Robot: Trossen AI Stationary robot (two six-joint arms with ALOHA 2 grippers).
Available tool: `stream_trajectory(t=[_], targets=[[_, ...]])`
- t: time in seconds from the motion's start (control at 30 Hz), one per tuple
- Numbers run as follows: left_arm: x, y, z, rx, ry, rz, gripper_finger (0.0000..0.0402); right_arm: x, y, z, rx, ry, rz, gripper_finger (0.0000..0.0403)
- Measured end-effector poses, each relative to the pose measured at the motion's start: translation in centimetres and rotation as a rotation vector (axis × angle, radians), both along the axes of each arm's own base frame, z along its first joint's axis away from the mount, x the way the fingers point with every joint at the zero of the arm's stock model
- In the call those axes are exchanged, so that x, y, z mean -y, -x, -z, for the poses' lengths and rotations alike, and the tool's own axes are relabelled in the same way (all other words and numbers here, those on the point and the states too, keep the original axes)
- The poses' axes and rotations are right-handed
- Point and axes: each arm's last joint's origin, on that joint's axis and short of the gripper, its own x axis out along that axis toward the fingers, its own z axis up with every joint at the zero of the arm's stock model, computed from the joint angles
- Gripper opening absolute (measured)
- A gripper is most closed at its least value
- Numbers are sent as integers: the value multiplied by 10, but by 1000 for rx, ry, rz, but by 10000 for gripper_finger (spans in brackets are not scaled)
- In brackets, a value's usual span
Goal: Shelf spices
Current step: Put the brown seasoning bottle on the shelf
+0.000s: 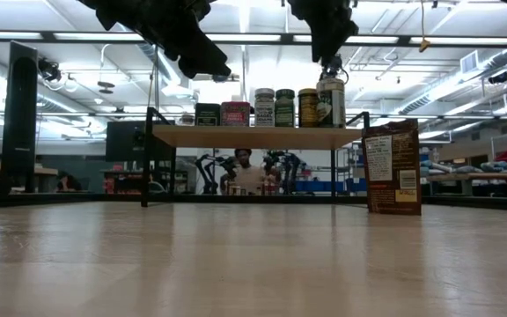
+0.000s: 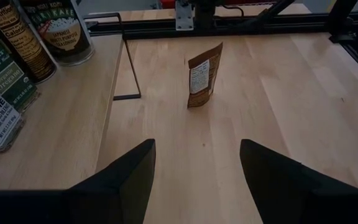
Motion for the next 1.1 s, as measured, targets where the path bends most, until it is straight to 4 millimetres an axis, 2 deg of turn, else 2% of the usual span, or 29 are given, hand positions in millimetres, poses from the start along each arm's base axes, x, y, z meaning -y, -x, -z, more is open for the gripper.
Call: stream_trajectory(t=[0.17,0.23,0.47,0.6,0.83,1.1], targets=[[0,0,0,1,6,-3,239,-17,-7,11,-44,-9,-54,39],[0,0,0,1,6,-3,239,-19,-9,19,-84,-1,-60,13],[0,0,0,-4,12,-5,239,-7,-8,55,-233,22,13,4],[0,0,0,-5,12,-5,239,3,-6,68,-271,19,43,2],[0,0,1,-7,12,-6,239,10,-13,80,-209,12,44,1],[0,0,1,-7,13,-6,239,21,-10,80,-214,50,85,1]])
